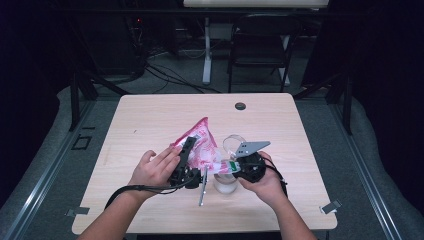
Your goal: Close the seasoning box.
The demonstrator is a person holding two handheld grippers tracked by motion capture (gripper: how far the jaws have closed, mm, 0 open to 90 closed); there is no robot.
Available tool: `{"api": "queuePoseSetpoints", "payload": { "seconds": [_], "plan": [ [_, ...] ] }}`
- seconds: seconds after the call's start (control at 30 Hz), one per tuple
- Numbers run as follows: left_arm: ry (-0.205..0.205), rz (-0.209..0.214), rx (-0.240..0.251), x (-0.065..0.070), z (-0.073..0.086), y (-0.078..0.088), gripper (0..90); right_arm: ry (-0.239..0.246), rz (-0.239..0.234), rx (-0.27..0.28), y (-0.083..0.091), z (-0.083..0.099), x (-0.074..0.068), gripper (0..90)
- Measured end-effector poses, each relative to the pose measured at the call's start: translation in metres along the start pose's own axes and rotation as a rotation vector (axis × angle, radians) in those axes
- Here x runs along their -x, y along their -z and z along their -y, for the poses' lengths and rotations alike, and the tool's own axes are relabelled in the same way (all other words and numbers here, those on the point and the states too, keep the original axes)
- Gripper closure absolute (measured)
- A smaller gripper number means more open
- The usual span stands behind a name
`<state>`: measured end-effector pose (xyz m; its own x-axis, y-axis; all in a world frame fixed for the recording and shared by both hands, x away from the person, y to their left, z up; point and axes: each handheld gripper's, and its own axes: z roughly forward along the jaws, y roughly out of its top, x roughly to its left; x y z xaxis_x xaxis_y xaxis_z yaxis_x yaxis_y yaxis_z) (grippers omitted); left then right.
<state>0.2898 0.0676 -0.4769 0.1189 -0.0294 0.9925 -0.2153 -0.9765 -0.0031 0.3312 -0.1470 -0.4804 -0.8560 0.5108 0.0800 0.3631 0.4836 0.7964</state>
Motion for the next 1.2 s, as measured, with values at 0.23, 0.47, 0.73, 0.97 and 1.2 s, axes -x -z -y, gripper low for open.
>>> {"api": "queuePoseSetpoints", "payload": {
  "seconds": [0.23, 0.47, 0.73, 0.97, 1.2],
  "plan": [
    [-0.004, -0.008, 0.001, -0.0032, -0.0027, 0.0000, 66.7, -0.006, -0.001, 0.009, 0.0046, -0.0004, 0.0010, 90.0],
    [-0.014, -0.013, 0.005, -0.0027, -0.0049, 0.0005, 66.6, -0.010, -0.002, 0.003, 0.0047, 0.0003, 0.0019, 90.0],
    [-0.024, -0.016, 0.006, -0.0015, -0.0037, 0.0009, 66.6, -0.008, 0.000, -0.003, 0.0013, 0.0005, 0.0011, 90.0],
    [-0.024, -0.019, 0.007, -0.0013, -0.0027, 0.0017, 66.5, -0.006, -0.001, -0.007, -0.0011, -0.0001, 0.0003, 90.0],
    [-0.018, -0.017, 0.000, -0.0014, -0.0021, 0.0016, 66.5, -0.005, -0.003, -0.005, -0.0025, -0.0007, 0.0008, 90.0]
  ]
}}
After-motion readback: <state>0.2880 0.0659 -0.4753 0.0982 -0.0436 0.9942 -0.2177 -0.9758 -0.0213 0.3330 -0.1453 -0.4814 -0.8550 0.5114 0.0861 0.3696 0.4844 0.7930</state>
